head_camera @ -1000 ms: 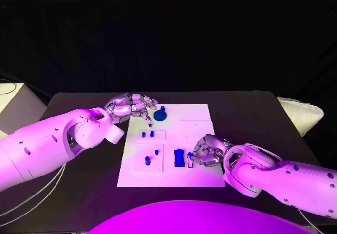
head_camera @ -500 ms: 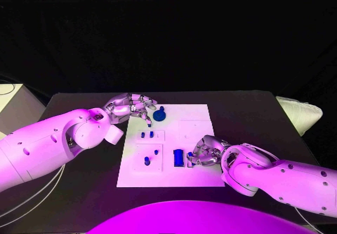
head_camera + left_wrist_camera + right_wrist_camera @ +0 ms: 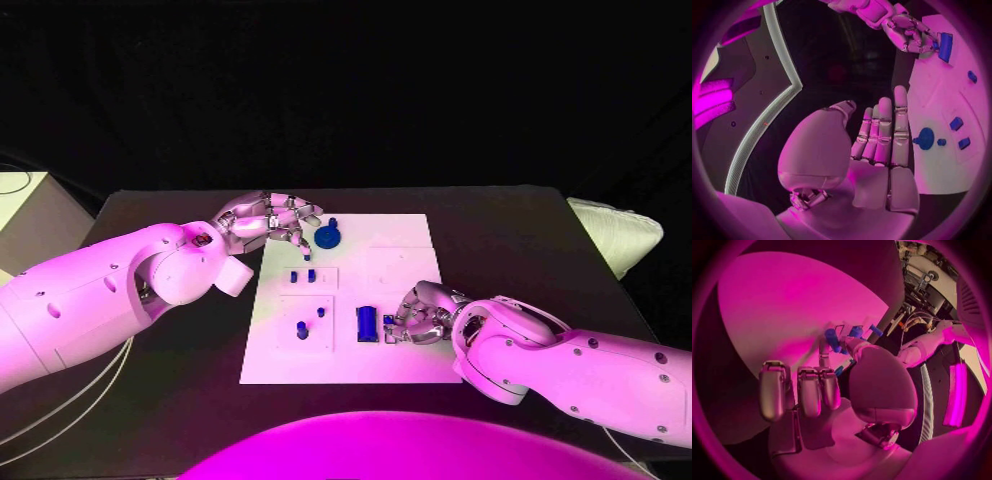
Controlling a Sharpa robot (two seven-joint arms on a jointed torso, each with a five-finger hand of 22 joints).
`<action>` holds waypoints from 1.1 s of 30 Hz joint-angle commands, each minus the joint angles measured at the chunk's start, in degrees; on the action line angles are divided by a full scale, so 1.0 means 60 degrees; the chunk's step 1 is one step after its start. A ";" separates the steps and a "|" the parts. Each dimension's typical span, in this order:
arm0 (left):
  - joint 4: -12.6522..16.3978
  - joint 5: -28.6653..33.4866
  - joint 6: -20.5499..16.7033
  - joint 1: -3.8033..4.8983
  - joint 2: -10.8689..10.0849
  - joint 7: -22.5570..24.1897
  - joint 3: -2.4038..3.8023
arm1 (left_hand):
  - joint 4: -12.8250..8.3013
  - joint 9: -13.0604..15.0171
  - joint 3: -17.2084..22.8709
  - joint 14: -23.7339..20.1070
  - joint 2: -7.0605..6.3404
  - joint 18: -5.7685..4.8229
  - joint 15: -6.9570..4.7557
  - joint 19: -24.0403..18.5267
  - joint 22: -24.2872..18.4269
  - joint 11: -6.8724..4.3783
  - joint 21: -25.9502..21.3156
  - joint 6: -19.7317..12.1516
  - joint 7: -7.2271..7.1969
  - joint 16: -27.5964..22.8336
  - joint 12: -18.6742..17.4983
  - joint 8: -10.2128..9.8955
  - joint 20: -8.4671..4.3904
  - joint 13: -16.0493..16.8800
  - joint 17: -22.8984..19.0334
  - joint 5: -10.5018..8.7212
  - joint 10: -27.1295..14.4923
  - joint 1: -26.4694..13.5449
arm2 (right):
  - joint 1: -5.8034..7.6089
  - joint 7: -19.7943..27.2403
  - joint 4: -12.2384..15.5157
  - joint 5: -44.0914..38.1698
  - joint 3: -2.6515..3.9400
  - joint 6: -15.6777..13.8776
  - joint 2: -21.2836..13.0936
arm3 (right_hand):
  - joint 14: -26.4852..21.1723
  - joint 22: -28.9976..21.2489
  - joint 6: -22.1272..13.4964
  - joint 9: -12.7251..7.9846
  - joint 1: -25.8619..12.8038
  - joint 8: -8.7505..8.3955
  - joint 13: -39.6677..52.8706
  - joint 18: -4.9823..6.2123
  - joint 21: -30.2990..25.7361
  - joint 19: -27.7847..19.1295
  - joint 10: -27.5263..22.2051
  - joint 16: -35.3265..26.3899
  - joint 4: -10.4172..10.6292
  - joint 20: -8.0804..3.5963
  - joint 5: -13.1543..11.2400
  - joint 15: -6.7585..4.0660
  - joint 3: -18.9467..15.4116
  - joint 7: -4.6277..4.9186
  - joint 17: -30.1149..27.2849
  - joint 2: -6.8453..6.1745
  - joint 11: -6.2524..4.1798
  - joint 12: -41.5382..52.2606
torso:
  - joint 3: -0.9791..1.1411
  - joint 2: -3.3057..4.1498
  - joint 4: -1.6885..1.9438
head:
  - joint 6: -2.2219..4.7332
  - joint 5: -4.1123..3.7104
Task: Assemble the parts on the task board
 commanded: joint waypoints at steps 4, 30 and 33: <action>0.0031 0.0070 0.0190 0.0000 0.0001 0.0026 0.0008 | 0.0066 -0.0014 0.0002 -0.0076 0.0037 0.0125 0.0014 0.0064 -0.0012 -0.0008 -0.0042 -0.0083 0.0281 -0.0014 0.0039 0.0055 0.0013 -0.0014 0.0007 0.0038 -0.0063 -0.0028 | -0.0024 0.0033 0.0032 0.0051 -0.0006 -0.0011 0.0032 | 0.0951 0.1826 0.0071 -0.0009 -0.0080 -0.0040 0.2496 -0.0123 0.0063 0.0665 0.0966 0.0060 -0.0008 -0.0068 0.0095 -0.0086 -0.0079 0.0027 0.2251 0.0038 -0.0083 0.0053 | 0.0002 0.0002 -0.0003 | 0.0000 0.0022; 0.0033 0.0069 0.0199 0.0000 -0.0026 0.0003 0.0008 | 0.0064 -0.0020 -0.0003 -0.0077 0.0058 0.0125 0.0013 0.0068 -0.0020 -0.0009 -0.0051 -0.0086 0.0280 -0.0013 0.0042 0.0059 0.0016 -0.0017 0.0007 0.0039 -0.0069 -0.0062 | -0.0032 0.0081 0.0146 -0.0018 -0.0004 -0.0116 0.0000 | 0.0985 0.1958 0.0223 -0.0019 -0.0376 0.0025 0.2512 -0.0174 0.0324 0.0729 0.0980 0.0149 0.0307 -0.0105 0.0351 -0.0137 -0.0155 -0.0036 0.2393 0.0673 -0.0142 0.0081 | 0.0003 0.0003 -0.0004 | 0.0000 0.0036; 0.0030 0.0063 0.0204 0.0000 -0.0025 -0.0002 0.0008 | 0.0064 -0.0020 -0.0003 -0.0077 0.0058 0.0125 0.0013 0.0068 -0.0020 -0.0009 -0.0051 -0.0086 0.0280 -0.0013 0.0042 0.0059 0.0016 -0.0017 0.0007 0.0039 -0.0069 -0.0062 | -0.0032 0.0090 0.0156 -0.0023 -0.0003 -0.0118 -0.0003 | 0.0986 0.1961 0.0226 -0.0021 -0.0402 0.0025 0.2512 -0.0175 0.0331 0.0731 0.0980 0.0151 0.0311 -0.0106 0.0353 -0.0137 -0.0168 -0.0037 0.2396 0.0675 -0.0141 0.0081 | 0.0004 0.0006 -0.0004 | 0.0000 0.0032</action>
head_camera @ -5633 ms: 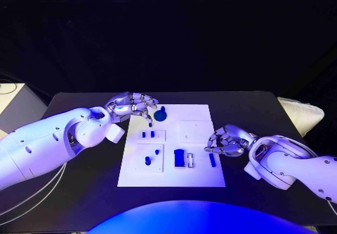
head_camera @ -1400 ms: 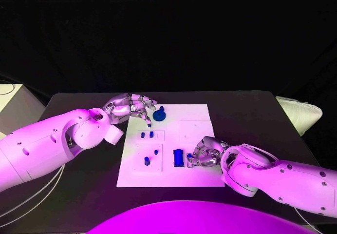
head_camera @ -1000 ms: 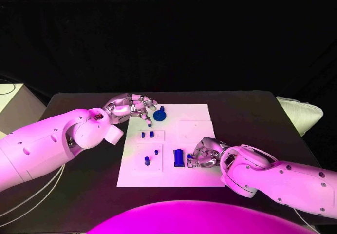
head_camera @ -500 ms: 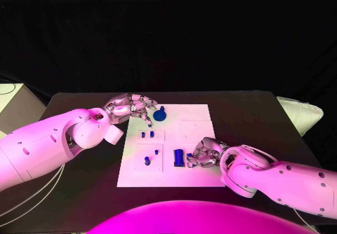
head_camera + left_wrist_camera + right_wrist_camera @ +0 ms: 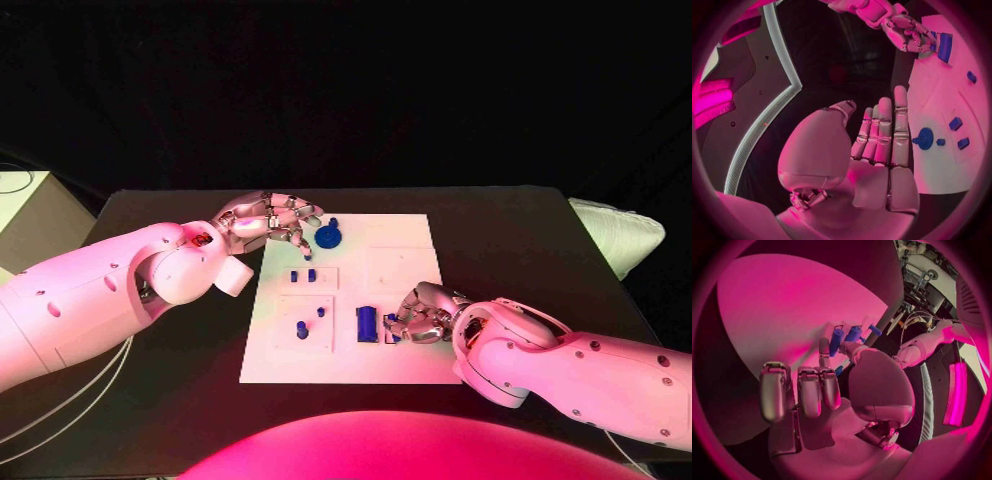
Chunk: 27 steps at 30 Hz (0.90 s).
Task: Assemble the parts on the task board
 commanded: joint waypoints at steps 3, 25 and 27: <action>0.0018 0.0055 0.0174 0.0000 0.0012 0.0033 0.0008 | 0.0065 -0.0011 -0.0003 -0.0077 0.0058 0.0125 0.0014 0.0069 -0.0012 -0.0008 -0.0052 -0.0086 0.0280 -0.0013 0.0043 0.0059 0.0015 -0.0010 0.0007 0.0039 -0.0070 -0.0063 | -0.0009 0.0134 0.0073 -0.0050 0.0005 0.0012 0.0015 | 0.0987 0.1962 0.0075 -0.0011 -0.0061 0.0027 0.2516 -0.0175 0.0063 0.0732 0.0979 0.0039 0.0055 -0.0037 0.0056 -0.0068 -0.0026 -0.0023 0.2397 0.0030 -0.0074 0.0044 | -0.0002 0.0005 0.0001 | 0.0000 0.0001; 0.0002 0.0047 0.0192 0.0000 0.0023 0.0021 0.0007 | 0.0057 -0.0024 -0.0011 -0.0081 0.0082 0.0127 0.0012 0.0076 -0.0028 -0.0012 -0.0072 -0.0092 0.0275 -0.0012 0.0051 0.0069 0.0018 -0.0015 0.0007 0.0042 -0.0080 -0.0106 | -0.0010 0.0188 0.0174 -0.0079 0.0007 -0.0058 -0.0119 | 0.0988 0.1975 0.0097 -0.0046 -0.0456 0.0021 0.2516 -0.0176 0.0070 0.0735 0.0979 0.0044 0.0070 -0.0039 0.0015 -0.0068 -0.0257 -0.0026 0.2403 -0.0005 -0.0075 0.0044 | -0.0001 -0.0004 -0.0005 | 0.0000 0.0015; 0.0002 0.0047 0.0193 0.0000 0.0023 0.0021 0.0007 | 0.0057 -0.0024 -0.0011 -0.0081 0.0082 0.0127 0.0012 0.0076 -0.0028 -0.0012 -0.0072 -0.0092 0.0275 -0.0012 0.0051 0.0069 0.0018 -0.0015 0.0007 0.0042 -0.0080 -0.0106 | -0.0010 0.0202 0.0189 -0.0085 0.0008 -0.0051 -0.0153 | 0.0987 0.1975 0.0097 -0.0047 -0.0475 0.0021 0.2516 -0.0176 0.0068 0.0734 0.0979 0.0040 0.0071 -0.0039 0.0013 -0.0068 -0.0267 -0.0027 0.2398 -0.0004 -0.0076 0.0044 | -0.0002 -0.0004 -0.0004 | 0.0000 0.0016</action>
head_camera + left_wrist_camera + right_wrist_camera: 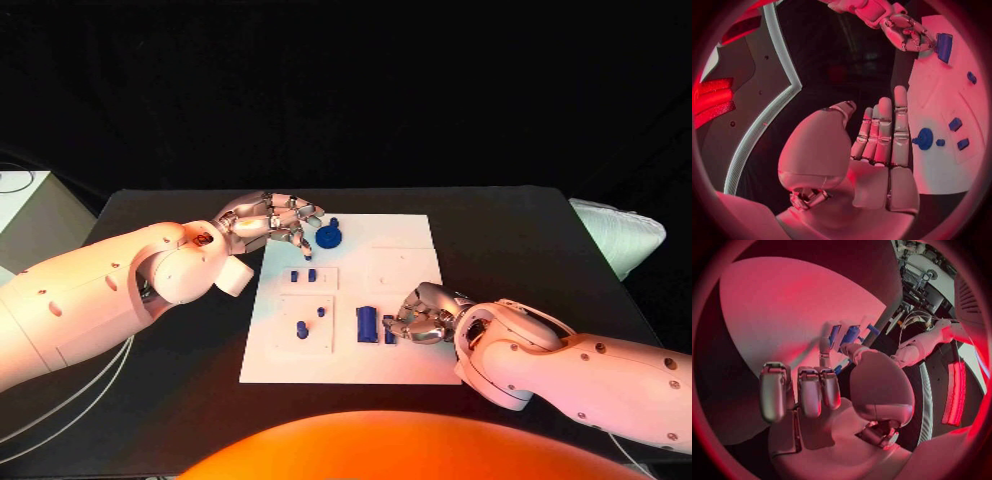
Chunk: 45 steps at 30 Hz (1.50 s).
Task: Assemble the parts on the task board
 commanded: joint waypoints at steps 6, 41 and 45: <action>0.0013 0.0048 0.0168 0.0000 0.0016 0.0047 0.0007 | 0.0057 -0.0008 -0.0011 -0.0080 0.0019 0.0126 0.0012 0.0077 -0.0008 -0.0012 -0.0033 -0.0059 0.0240 -0.0012 0.0051 0.0022 0.0018 -0.0008 0.0008 0.0042 -0.0080 -0.0043 | -0.0010 0.0256 0.0058 -0.0081 0.0004 -0.0007 -0.0163 | 0.0984 0.1965 0.0051 -0.0016 -0.0083 0.0019 0.2512 -0.0172 0.0018 0.0730 0.0979 0.0035 -0.0030 -0.0041 0.0022 -0.0069 -0.0054 0.0008 0.2382 -0.0049 -0.0080 0.0044 | 0.0003 0.0002 -0.0002 | 0.0000 -0.0006; -0.2075 0.1528 -0.3411 -0.0019 0.1202 0.2923 0.0021 | -0.0483 -0.0693 0.0755 -0.1371 -0.0741 0.0093 0.0748 -0.2113 -0.2137 0.0344 -0.3587 0.0327 -0.0168 -0.6437 -0.4360 -0.0908 0.0946 -0.0561 -0.2292 -0.0112 0.1788 0.0709 | 0.1000 0.9234 -0.5189 0.9706 0.0581 0.0020 0.0771 | -0.3844 -0.7164 -0.1695 -0.1068 0.2450 -0.1680 -0.8674 0.1300 -1.3087 -0.3936 -0.3933 -1.1752 -0.1912 0.1559 -0.2298 0.1538 0.1483 0.1398 -0.6847 -0.0450 0.1364 -1.3185 | 0.0046 -0.0496 -0.0175 | 0.0234 0.0162; -0.1967 0.1180 -0.2840 0.0011 0.1149 0.2249 -0.0039 | -0.2727 -0.2156 -0.3375 -0.8700 0.0952 -0.1614 -0.0823 -1.0015 -0.4138 -0.1517 -0.5491 -0.6893 -0.1856 -1.0717 -0.6981 -0.4350 -0.1657 -0.1145 -0.4193 -0.2520 -0.6880 -0.4054 | 0.0992 0.8331 -0.5011 0.8853 0.0588 -0.0702 0.0711 | -1.3986 -1.2489 -1.0193 -0.5218 -0.1718 -0.3695 -1.2488 -0.0428 -1.3665 -1.4001 -1.4021 -1.4886 -0.2779 -0.0242 -0.4015 0.0737 -0.3924 -0.0487 -1.2490 0.1645 0.0124 -1.4956 | 0.0023 -0.0411 -0.0159 | 0.0174 0.0131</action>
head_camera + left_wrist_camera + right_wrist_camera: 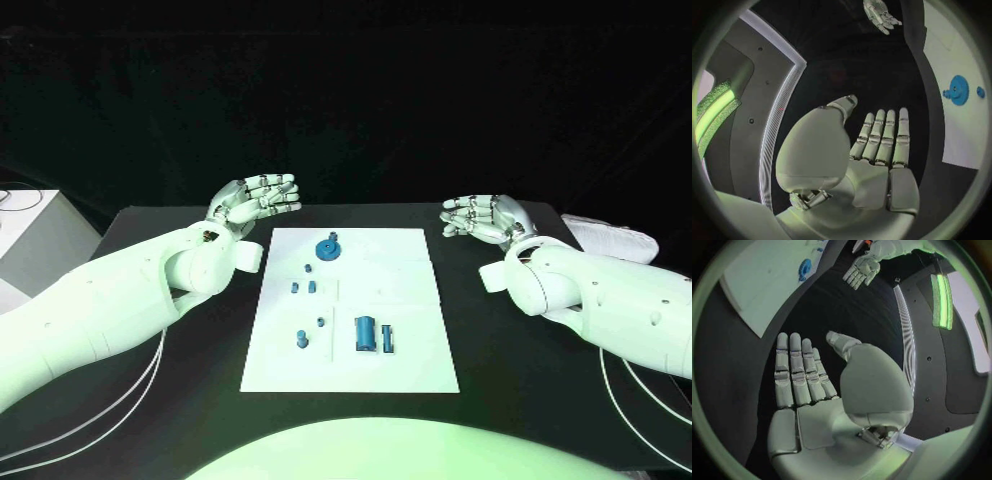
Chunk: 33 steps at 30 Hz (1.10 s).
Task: Assemble the parts on the task board
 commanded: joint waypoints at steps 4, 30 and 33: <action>0.0249 0.0146 -0.0382 0.0179 0.0022 0.0087 -0.0249 | -0.1664 -0.1077 -0.3071 -0.5440 0.1265 -0.1304 -0.1206 -0.5855 -0.1430 -0.1431 -0.1331 -0.5381 -0.1249 -0.3088 -0.1869 -0.2529 -0.1973 -0.0442 -0.1391 -0.1799 -0.6472 -0.4980 | -0.0006 0.0155 0.0440 0.0361 0.0083 -0.0396 -0.0067 | -0.9385 -0.3611 -0.6459 -0.3061 -0.4388 -0.1426 -0.2456 -0.1381 -0.0480 -0.9132 -0.9394 -0.2074 -0.0604 -0.1448 -0.1250 -0.0651 -0.4072 -0.1507 -0.4008 0.1583 -0.0989 -0.1163 | 0.0003 0.0022 0.0055 | 0.0196 -0.0070; 0.2610 0.2025 -0.5381 0.2197 0.0322 0.1458 -0.3133 | -0.1664 -0.1077 -0.3071 -0.5440 0.1265 -0.1304 -0.1206 -0.5855 -0.1430 -0.1431 -0.1331 -0.5381 -0.1249 -0.3088 -0.1869 -0.2529 -0.1973 -0.0442 -0.1391 -0.1799 -0.6472 -1.2725 | 0.0027 0.1635 0.3326 0.3453 0.0676 -0.2926 -0.0444 | -0.9385 -0.3611 -0.6459 -0.3061 -1.1177 -0.1426 -0.2456 -0.1381 -0.0480 -0.9132 -0.9394 -0.2074 -0.0604 -0.1448 -0.1250 -0.0651 -0.4072 -0.1507 -0.4008 0.1583 -0.0989 -0.1163 | 0.0109 0.0053 0.0591 | 0.2439 -0.0687; 0.2610 0.2025 -0.5381 0.2197 0.0322 0.1458 -0.3133 | -0.1664 -0.1077 -0.3071 -0.5440 0.1265 -0.1304 -0.1206 -0.5855 -0.1430 -0.1431 -0.1331 -0.5381 -0.1249 -0.3088 -0.1869 -0.2529 -0.1973 -0.0442 -0.1391 -0.1799 -0.6472 -1.2725 | 0.0027 0.1635 0.3326 0.3453 0.0676 -0.2926 -0.0444 | -0.9385 -0.3611 -0.6459 -0.3061 -1.1177 -0.1426 -0.2456 -0.1381 -0.0480 -0.9132 -0.9394 -0.2074 -0.0604 -0.1448 -0.1250 -0.0651 -0.4072 -0.1507 -0.4008 0.1583 -0.0989 -0.1163 | 0.0109 0.0053 0.0591 | 0.2439 -0.0687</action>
